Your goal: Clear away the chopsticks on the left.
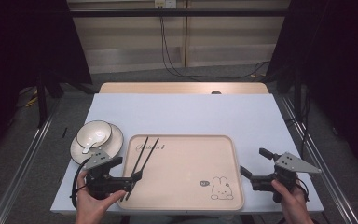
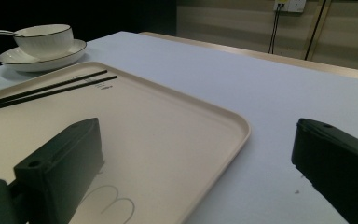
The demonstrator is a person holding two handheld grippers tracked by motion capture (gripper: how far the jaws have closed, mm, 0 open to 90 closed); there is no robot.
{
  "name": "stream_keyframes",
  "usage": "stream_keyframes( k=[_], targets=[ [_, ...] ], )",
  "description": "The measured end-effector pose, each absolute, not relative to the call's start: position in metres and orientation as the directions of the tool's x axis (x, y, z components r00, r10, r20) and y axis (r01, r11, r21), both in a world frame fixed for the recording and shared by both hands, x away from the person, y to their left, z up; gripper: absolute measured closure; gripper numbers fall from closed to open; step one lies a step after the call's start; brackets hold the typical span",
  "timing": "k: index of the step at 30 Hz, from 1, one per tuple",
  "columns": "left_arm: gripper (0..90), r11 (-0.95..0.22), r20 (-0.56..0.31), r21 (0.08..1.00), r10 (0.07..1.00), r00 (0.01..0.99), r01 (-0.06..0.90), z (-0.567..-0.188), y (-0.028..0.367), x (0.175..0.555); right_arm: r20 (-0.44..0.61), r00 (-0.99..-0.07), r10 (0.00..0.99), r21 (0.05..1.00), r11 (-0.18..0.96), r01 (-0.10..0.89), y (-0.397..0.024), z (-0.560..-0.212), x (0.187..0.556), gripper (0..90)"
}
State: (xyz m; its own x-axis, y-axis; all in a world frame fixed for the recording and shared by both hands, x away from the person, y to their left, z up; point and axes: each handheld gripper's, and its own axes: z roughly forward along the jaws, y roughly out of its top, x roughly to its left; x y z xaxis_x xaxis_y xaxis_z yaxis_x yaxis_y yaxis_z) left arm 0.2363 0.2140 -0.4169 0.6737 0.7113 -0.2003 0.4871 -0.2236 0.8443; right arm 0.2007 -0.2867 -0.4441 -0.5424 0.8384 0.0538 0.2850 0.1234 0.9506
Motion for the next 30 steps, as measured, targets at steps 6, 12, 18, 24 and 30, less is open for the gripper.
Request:
stream_keyframes(
  k=[6,12,18,24,30],
  targets=[
    [2.7,-0.201,-0.171,0.879,0.714,0.679,0.433,-0.418,0.236,0.228,0.053,-0.541,0.839,0.951,0.123,0.283,-0.287,-0.444,0.201,1.5],
    [2.5,-0.185,-0.166,0.893,0.713,0.681,0.411,-0.422,0.259,0.215,0.058,-0.538,0.841,0.951,0.118,0.286,-0.286,-0.444,0.201,1.5],
    [2.0,-0.123,-0.204,0.907,0.708,0.676,0.402,-0.429,0.281,0.202,0.054,-0.538,0.841,0.952,0.119,0.283,-0.287,-0.444,0.201,1.5],
    [2.1,-0.113,-0.192,0.912,0.734,0.652,0.395,-0.436,0.294,0.196,0.059,-0.531,0.845,0.953,0.111,0.283,-0.287,-0.444,0.201,1.6],
    [2.1,-0.087,-0.203,0.913,0.751,0.628,0.399,-0.435,0.302,0.192,0.065,-0.527,0.847,0.956,0.097,0.275,-0.288,-0.443,0.2,1.6]
  ],
)
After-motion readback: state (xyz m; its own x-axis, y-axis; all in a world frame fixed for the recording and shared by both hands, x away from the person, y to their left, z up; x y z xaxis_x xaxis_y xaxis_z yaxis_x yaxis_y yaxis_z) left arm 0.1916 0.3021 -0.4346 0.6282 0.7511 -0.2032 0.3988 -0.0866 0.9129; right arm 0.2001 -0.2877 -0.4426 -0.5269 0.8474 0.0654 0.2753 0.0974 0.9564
